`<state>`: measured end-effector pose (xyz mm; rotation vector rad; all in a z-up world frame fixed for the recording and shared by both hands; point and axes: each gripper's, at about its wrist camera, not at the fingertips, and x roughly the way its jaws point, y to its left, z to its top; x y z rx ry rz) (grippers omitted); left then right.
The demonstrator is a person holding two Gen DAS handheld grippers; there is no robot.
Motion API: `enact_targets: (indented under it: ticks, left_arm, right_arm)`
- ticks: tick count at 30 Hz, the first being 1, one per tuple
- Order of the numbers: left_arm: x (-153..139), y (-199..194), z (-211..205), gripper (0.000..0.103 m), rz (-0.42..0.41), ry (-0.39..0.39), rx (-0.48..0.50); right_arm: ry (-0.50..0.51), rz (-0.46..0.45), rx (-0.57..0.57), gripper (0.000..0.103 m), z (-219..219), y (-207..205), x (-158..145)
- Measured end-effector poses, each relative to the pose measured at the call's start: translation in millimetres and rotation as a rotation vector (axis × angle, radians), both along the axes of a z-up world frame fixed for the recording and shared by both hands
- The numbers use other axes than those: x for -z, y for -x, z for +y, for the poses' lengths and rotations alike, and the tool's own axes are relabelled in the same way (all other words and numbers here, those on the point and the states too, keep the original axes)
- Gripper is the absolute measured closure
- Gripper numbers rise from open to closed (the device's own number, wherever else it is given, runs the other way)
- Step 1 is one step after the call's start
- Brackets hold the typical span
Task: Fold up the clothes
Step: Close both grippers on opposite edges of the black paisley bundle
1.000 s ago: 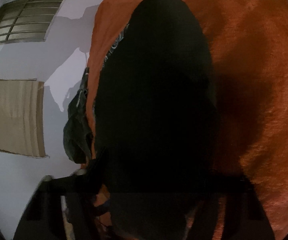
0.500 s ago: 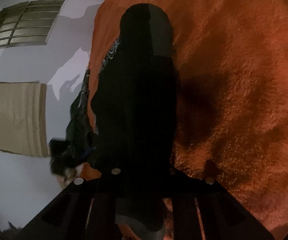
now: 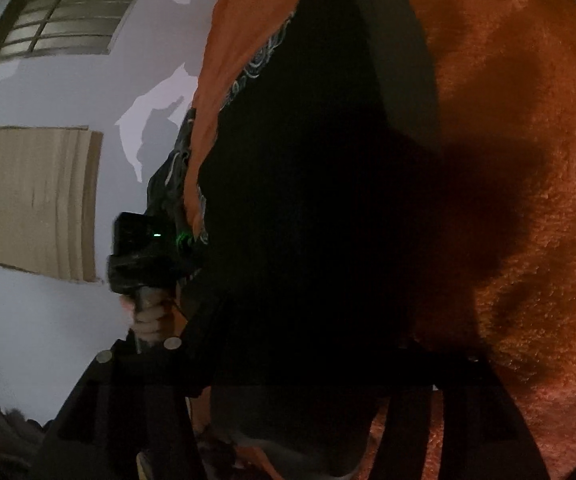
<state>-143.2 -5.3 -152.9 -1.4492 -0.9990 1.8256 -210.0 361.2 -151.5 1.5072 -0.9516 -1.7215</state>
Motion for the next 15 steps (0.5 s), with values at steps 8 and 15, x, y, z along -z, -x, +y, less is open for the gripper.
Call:
enact_targets:
  ticks: [8, 15]
  left_arm:
    - [-72.7, -19.3, 76.6, 0.027, 0.092, 0.295, 0.146]
    - [-76.4, -24.0, 87.4, 0.028, -0.015, 0.787, -0.057]
  right_arm:
    - [0.053, -0.013, 0.056, 0.044, 22.3, -15.5, -3.1]
    - [0.027, 0.012, 0.082, 0.044, 36.5, -23.4, -12.9]
